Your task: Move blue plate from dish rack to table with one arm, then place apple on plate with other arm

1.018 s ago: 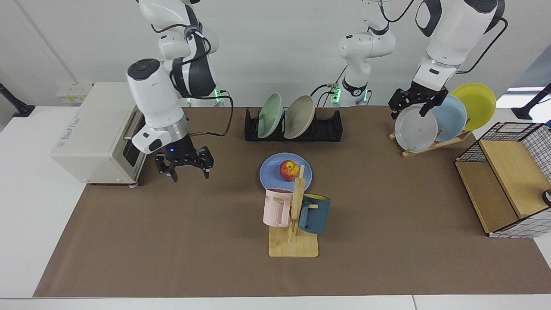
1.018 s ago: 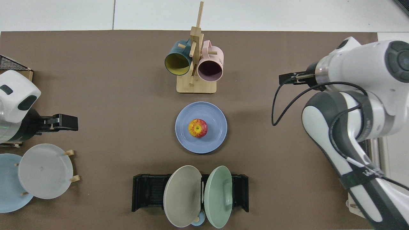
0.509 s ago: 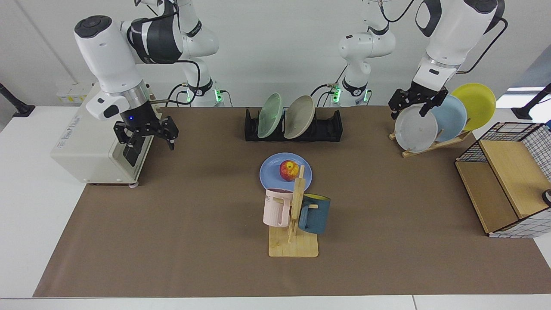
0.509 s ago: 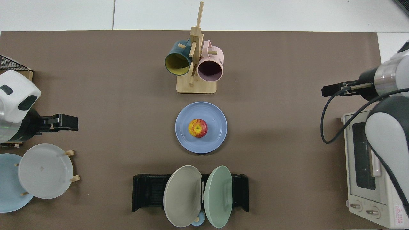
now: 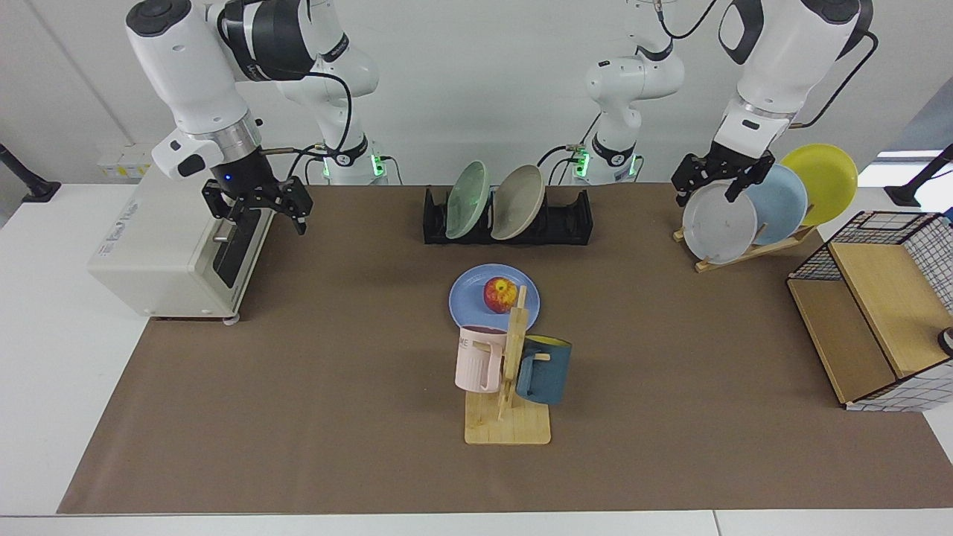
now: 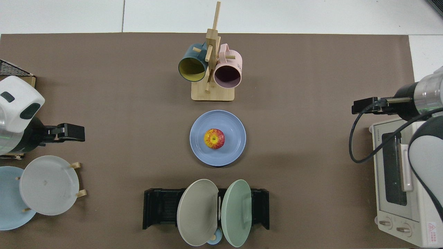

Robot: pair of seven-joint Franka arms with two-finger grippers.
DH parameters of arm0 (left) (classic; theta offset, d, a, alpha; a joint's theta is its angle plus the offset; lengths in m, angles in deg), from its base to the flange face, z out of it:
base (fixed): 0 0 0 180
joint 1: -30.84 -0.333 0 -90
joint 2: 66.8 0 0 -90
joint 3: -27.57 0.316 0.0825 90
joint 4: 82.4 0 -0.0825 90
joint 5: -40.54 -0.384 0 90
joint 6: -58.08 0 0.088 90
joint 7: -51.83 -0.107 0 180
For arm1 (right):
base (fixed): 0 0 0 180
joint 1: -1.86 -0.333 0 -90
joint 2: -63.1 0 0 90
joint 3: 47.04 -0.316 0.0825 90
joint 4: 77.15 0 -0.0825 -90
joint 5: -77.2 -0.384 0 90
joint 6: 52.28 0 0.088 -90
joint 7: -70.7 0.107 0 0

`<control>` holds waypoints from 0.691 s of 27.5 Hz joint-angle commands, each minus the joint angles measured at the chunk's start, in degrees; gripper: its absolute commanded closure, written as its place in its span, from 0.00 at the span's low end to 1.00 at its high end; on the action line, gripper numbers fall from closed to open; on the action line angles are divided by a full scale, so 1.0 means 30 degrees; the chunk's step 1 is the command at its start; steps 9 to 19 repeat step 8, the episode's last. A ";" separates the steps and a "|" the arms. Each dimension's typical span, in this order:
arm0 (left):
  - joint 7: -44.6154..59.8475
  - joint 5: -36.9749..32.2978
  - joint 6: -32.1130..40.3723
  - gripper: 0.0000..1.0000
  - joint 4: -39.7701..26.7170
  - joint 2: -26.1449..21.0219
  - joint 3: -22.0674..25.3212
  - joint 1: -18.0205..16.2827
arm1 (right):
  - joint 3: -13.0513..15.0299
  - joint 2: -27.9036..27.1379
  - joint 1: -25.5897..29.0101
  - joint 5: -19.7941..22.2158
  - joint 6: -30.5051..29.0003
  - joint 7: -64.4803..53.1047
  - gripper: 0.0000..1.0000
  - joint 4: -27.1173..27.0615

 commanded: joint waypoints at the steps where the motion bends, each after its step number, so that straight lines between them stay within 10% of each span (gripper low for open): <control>1: -0.0028 0.0186 -0.0038 0.00 0.0171 -0.0047 -0.0095 -0.0127 | -0.0209 0.0109 0.0047 0.0945 -0.0382 0.2209 0.00 0.0199; 19: -0.0087 0.0245 -0.0067 0.00 0.0171 -0.0076 -0.0095 -0.0156 | -0.0209 0.0138 0.0077 0.1034 -0.0706 0.2299 0.00 0.0345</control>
